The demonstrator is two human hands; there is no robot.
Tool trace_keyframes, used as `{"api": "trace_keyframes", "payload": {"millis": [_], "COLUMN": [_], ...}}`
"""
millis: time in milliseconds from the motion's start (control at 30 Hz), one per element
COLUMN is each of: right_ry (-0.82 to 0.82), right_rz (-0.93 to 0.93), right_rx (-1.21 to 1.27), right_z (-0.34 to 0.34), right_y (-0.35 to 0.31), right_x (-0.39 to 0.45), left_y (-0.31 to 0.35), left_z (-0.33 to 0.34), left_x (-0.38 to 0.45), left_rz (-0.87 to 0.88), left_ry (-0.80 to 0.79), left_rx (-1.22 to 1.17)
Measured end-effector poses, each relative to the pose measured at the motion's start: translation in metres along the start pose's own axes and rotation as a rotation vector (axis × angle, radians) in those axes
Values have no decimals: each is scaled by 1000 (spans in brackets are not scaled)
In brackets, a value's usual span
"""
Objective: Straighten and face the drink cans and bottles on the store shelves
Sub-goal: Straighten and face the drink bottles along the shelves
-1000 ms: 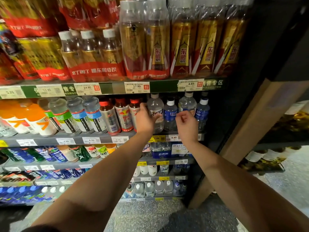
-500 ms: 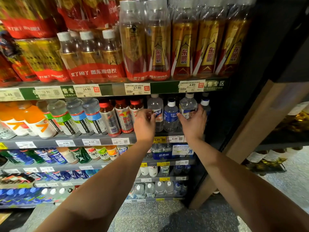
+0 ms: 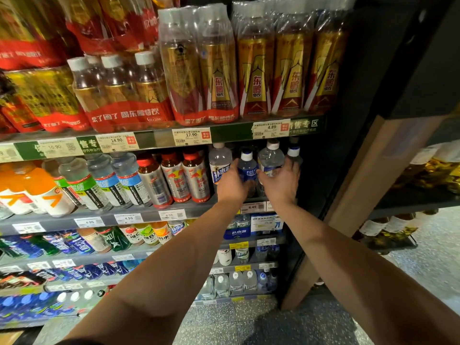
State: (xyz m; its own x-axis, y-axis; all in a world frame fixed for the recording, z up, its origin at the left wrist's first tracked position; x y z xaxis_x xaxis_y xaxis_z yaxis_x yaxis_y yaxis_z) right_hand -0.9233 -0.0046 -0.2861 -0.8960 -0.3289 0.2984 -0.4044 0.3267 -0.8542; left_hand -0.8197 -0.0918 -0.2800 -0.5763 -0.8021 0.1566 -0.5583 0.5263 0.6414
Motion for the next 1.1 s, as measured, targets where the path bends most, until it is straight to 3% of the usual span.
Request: {"api": "trace_keyframes", "payload": {"millis": [200,367,667,867,1100], "right_ry": [-4,-51,-60,-59,-155], "right_rz": [0,12,9,36,41], "right_rx": [37,146,47,34,-40], "right_z": [-3,-7,-14,-9,22], "right_y": [4,6,7,5,-19], "right_x": [-1,-11,-14,-12,-9], "left_y": [-3,-2,-16,-34,-50], "left_z": [0,7,7,-14,-35], "left_x": [-8,-8,-13,-39,-40], "left_rz": [58,16,-42,-134,-151], "left_ry": [170,92,132,304,346], "left_rx": [17,-145,-262,-525,-534]}}
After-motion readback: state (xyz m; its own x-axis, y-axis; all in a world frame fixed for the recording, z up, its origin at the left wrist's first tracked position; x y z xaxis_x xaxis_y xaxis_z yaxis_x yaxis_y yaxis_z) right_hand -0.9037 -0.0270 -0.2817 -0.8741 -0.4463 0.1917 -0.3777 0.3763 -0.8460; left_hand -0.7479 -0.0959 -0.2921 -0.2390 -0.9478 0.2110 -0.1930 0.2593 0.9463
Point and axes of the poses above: each hand's wrist, its own x-axis towards the middle knuckle, its own z-axis out of the palm, y = z × x, the point moved 2 cm from there along x, towards the middle knuckle, and after that the axes turned 6 degrees about x, right-handed, at the moved point
